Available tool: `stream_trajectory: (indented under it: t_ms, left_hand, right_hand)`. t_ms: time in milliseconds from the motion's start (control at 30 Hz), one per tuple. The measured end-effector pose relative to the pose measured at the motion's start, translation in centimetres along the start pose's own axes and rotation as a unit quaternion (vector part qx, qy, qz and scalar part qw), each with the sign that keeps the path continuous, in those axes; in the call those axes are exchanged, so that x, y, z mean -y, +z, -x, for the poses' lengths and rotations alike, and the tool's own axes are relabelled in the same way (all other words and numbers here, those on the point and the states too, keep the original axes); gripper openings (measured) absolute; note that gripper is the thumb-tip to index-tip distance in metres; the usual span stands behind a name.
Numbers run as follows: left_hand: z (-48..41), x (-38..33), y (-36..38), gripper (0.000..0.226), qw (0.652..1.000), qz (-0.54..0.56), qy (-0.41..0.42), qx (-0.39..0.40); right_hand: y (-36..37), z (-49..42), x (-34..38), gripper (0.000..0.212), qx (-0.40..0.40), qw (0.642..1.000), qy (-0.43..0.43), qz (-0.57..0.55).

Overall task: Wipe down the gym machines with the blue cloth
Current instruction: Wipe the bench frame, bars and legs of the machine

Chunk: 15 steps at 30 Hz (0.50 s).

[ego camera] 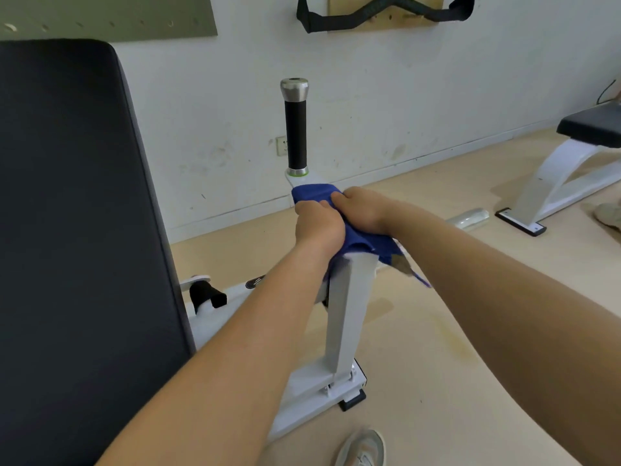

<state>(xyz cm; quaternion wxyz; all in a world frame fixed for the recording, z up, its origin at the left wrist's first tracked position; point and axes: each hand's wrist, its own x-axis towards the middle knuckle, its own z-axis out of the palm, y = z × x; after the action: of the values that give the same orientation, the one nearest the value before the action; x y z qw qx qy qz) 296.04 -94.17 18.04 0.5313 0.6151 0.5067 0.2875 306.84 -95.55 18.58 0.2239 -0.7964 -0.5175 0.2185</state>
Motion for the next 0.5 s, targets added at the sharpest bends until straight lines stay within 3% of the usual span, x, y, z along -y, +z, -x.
stream_trajectory:
  t_ms: [267, 500]
  left_hand:
    - [-5.8, -1.9, -1.2, 0.037, 1.000, -0.004, 0.010, -0.024]
    - [-0.5, -1.7, -1.0, 0.032, 0.999, 0.009, 0.004, -0.030]
  right_hand:
    - [-0.1, -6.5, 2.6, 0.047, 0.007, 1.000, -0.002, 0.006]
    - [0.0, -1.8, 1.9, 0.044, 0.012, 1.000, -0.011, 0.025]
